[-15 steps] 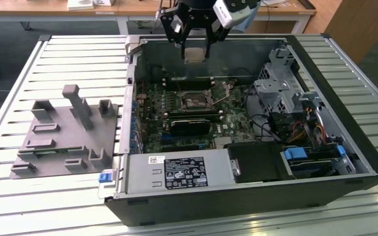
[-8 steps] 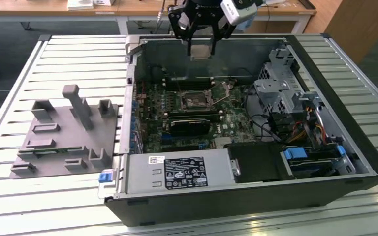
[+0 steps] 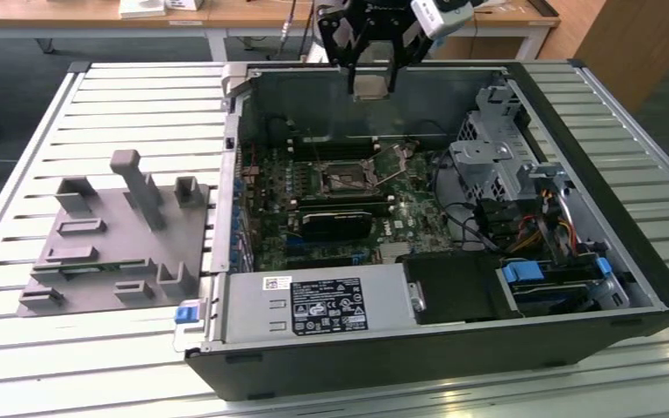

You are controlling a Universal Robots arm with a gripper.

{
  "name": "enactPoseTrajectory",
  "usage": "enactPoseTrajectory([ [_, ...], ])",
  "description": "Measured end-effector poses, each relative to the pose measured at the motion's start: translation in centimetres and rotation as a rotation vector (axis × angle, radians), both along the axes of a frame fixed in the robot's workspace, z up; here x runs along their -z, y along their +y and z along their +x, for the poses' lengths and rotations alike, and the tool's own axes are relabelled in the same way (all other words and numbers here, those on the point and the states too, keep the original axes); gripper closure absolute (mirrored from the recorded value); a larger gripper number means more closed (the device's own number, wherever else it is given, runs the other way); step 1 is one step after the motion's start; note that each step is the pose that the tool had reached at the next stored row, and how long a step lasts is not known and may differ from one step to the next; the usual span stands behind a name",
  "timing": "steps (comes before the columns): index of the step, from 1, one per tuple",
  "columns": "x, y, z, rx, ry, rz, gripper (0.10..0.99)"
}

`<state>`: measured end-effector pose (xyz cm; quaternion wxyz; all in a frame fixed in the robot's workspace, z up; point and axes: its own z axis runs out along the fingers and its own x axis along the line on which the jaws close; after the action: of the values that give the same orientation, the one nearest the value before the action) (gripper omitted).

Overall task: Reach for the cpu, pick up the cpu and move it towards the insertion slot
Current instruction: 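Pick up the cpu and move it towards the insertion slot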

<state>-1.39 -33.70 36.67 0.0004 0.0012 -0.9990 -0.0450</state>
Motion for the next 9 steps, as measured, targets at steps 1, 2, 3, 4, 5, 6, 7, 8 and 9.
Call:
enactPoseTrajectory([
  [1,0.01,0.04,0.12,0.0,0.0001,0.0,0.541],
  [2,0.02,0.05,0.19,0.0,0.0,0.0,0.541],
  [3,0.02,0.06,0.22,0.0,0.0,0.0,0.541],
  [4,0.02,0.06,0.22,0.0,0.0,0.0,0.541],
  [5,0.02,0.06,0.23,0.0,0.0,0.0,0.541],
  [6,0.02,0.07,0.23,0.0,0.0,0.0,0.541],
  [7,0.02,0.07,0.24,0.0,0.0,0.0,0.541],
  [8,0.02,0.07,0.24,0.0,0.0,0.0,0.541],
  [9,0.02,0.07,0.24,0.0,0.0,0.0,0.541],
])
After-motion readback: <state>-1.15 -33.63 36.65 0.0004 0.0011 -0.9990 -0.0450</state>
